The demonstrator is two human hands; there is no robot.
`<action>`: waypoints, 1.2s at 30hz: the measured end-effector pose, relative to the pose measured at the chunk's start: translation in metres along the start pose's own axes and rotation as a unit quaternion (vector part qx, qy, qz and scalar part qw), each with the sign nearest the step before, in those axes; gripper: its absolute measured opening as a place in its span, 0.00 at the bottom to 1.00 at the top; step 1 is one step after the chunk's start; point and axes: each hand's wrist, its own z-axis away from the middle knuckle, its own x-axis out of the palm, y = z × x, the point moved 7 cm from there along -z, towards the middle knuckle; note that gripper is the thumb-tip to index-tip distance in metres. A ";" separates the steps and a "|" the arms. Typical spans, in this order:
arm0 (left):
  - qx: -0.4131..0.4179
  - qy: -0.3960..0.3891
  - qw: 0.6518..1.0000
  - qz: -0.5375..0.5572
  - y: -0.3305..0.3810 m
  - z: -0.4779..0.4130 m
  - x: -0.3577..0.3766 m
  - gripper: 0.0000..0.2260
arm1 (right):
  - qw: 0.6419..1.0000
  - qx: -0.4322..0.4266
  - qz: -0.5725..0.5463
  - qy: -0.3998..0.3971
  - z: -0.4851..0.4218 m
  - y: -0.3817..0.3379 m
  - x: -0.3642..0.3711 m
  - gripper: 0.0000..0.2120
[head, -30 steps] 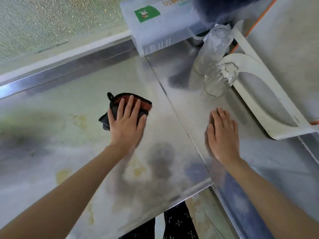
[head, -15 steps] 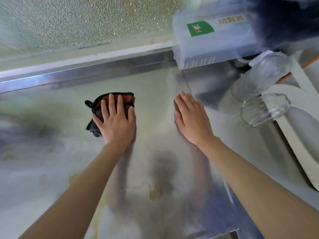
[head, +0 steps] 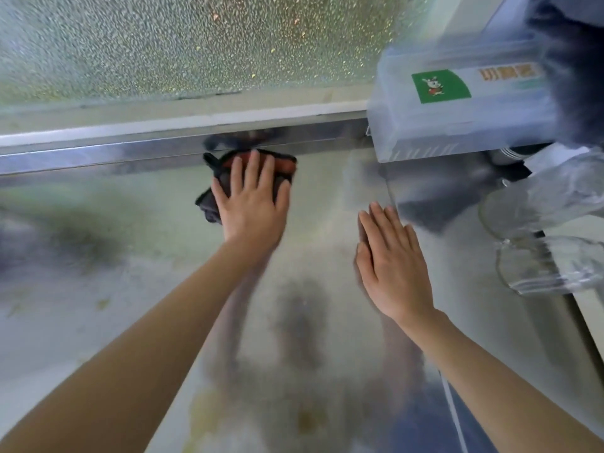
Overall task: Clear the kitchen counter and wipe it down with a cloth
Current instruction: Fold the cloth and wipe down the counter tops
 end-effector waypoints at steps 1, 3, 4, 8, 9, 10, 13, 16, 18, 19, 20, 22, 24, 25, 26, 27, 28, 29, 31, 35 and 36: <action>-0.040 0.013 0.999 0.006 -0.005 -0.011 -0.001 0.23 | 1.000 0.001 0.001 0.002 0.000 0.000 0.000 0.25; -0.107 0.030 0.994 0.013 -0.002 -0.016 0.002 0.24 | 1.000 0.000 0.003 0.003 0.000 0.001 0.002 0.25; -0.128 0.029 0.991 0.017 0.007 -0.013 0.005 0.24 | 1.000 -0.001 0.003 0.004 0.000 0.000 0.001 0.24; 0.008 0.015 1.000 0.014 0.069 0.025 0.020 0.24 | 1.000 -0.002 -0.003 0.013 -0.001 0.001 0.000 0.24; 0.073 0.005 0.997 0.005 0.082 0.038 0.022 0.24 | 1.000 -0.002 -0.004 0.014 -0.001 0.001 0.000 0.23; 0.125 -0.005 0.992 -0.005 0.088 0.047 0.023 0.23 | 1.000 -0.003 -0.001 0.016 -0.001 0.001 0.000 0.23; 0.150 -0.020 0.988 -0.014 0.069 0.043 0.020 0.23 | 1.000 -0.007 -0.003 0.025 -0.001 0.001 -0.001 0.23; 0.062 -0.014 0.998 -0.005 0.024 0.021 0.009 0.24 | 0.999 -0.011 -0.016 0.038 0.000 0.000 -0.002 0.23; 0.013 -0.009 1.000 -0.001 0.001 0.018 0.003 0.24 | 0.999 -0.010 -0.020 0.049 0.001 0.000 -0.004 0.23; -0.006 -0.007 1.000 -0.001 -0.005 0.023 0.002 0.24 | 0.998 -0.008 -0.023 0.052 0.001 0.000 -0.004 0.23; -0.019 -0.004 1.000 0.002 -0.006 0.032 0.002 0.24 | 0.998 -0.007 -0.026 0.053 0.001 0.000 -0.004 0.23; -0.012 0.012 1.000 0.005 0.006 0.062 0.006 0.23 | 0.998 -0.006 -0.029 0.049 0.000 0.001 -0.003 0.23; 0.042 0.026 0.999 -0.002 0.028 0.108 0.011 0.22 | 0.998 -0.008 -0.031 0.052 -0.001 0.000 -0.004 0.22; 0.082 0.024 0.996 -0.008 0.040 0.133 0.015 0.22 | 0.998 -0.009 -0.034 0.052 -0.001 0.001 -0.005 0.22; 0.123 0.014 0.992 -0.016 0.051 0.157 0.019 0.22 | 0.998 -0.009 -0.041 0.047 -0.001 0.001 -0.005 0.22; 0.157 -0.002 0.987 -0.025 0.057 0.178 0.022 0.22 | 0.998 -0.008 -0.050 0.038 -0.001 0.002 -0.005 0.21; 0.186 -0.021 0.982 -0.033 0.060 0.194 0.024 0.22 | 0.997 -0.007 -0.064 0.031 -0.001 0.002 -0.005 0.21; 0.208 -0.035 0.977 -0.040 0.057 0.205 0.025 0.22 | 0.996 -0.007 -0.085 0.028 0.000 0.002 -0.007 0.21; 0.213 -0.035 0.975 -0.043 0.038 0.207 0.019 0.23 | 0.990 -0.006 -0.133 0.052 0.006 0.002 -0.017 0.18; 0.076 -0.045 0.996 -0.025 -0.034 0.176 -0.001 0.25 | 0.976 0.034 -0.169 0.133 0.053 0.006 -0.039 0.17; 0.041 -0.058 0.997 -0.022 -0.051 0.169 -0.006 0.26 | 0.972 0.050 -0.177 0.149 0.071 0.007 -0.042 0.17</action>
